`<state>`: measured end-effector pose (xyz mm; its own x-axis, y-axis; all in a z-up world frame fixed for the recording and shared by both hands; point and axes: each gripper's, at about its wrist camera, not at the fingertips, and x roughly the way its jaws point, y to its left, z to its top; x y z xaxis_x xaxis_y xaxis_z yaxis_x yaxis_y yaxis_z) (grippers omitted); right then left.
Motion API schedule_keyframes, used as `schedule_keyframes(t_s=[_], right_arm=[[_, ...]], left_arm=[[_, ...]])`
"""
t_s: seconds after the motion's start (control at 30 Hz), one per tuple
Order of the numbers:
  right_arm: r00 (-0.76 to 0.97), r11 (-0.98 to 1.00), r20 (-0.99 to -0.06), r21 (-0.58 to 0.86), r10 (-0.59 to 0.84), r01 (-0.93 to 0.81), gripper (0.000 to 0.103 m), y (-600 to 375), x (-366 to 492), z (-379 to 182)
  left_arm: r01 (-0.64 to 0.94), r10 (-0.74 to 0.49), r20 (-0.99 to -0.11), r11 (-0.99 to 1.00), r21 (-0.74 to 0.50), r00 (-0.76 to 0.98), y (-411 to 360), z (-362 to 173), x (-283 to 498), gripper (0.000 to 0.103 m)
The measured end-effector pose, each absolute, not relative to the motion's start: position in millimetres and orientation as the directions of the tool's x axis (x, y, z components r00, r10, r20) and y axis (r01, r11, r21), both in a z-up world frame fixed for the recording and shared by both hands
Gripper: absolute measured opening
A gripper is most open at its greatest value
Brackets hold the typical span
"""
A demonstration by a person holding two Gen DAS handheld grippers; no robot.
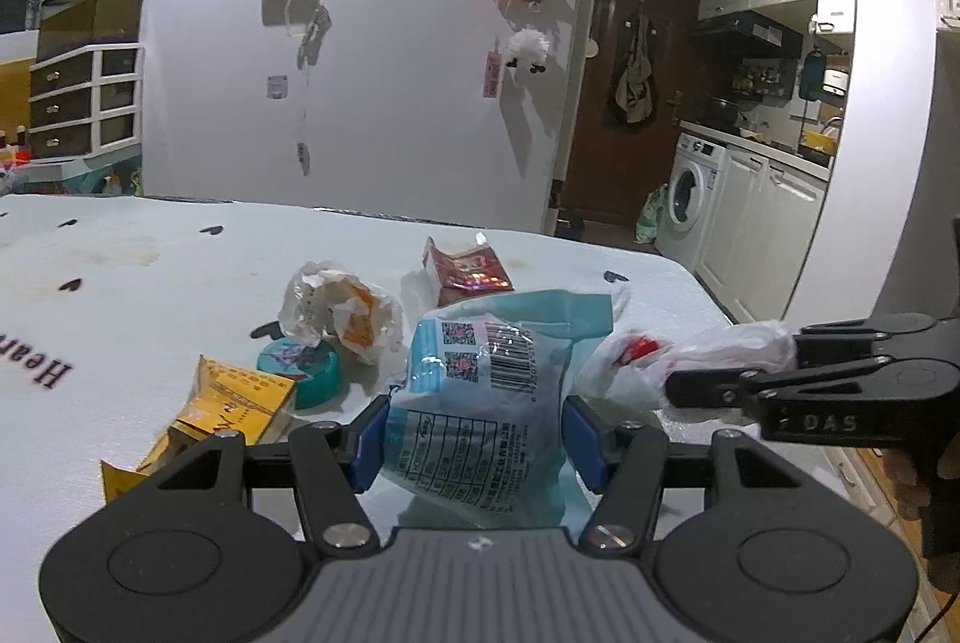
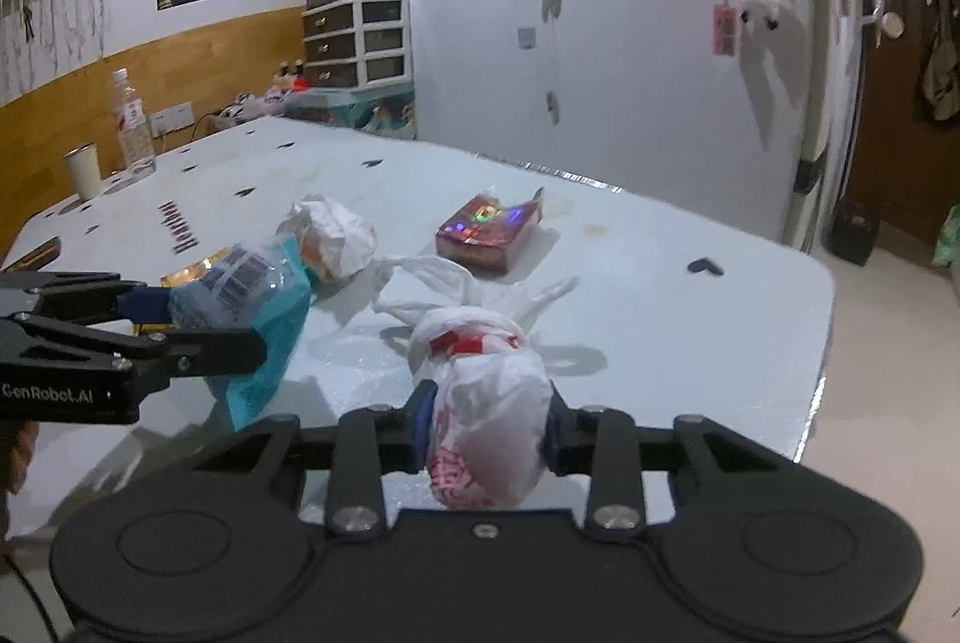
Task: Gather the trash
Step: 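Carry the teal bag and white bag with both tools over the yellow bin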
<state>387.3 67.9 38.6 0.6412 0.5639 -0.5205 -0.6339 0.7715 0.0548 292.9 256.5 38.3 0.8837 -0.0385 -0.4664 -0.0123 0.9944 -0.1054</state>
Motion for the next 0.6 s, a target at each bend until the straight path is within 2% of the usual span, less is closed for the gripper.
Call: schedule_keyframes(t_s=[0.3,0.6], right_arm=[[0.71,0.805,-0.427,0.078,0.56,-0.588,0.033,38.7,369.5,59.1],[0.744,0.826,-0.395,0.08,0.54,-0.557,0.033,0.2,349.2,64.6]], left_arm=[[-0.058,-0.003,-0.448,0.991,-0.123,0.894,248.1,43.2,285.5,0.06],[-0.054,0.001,-0.42,0.992,-0.114,0.908,211.3,49.3,274.8,0.06]])
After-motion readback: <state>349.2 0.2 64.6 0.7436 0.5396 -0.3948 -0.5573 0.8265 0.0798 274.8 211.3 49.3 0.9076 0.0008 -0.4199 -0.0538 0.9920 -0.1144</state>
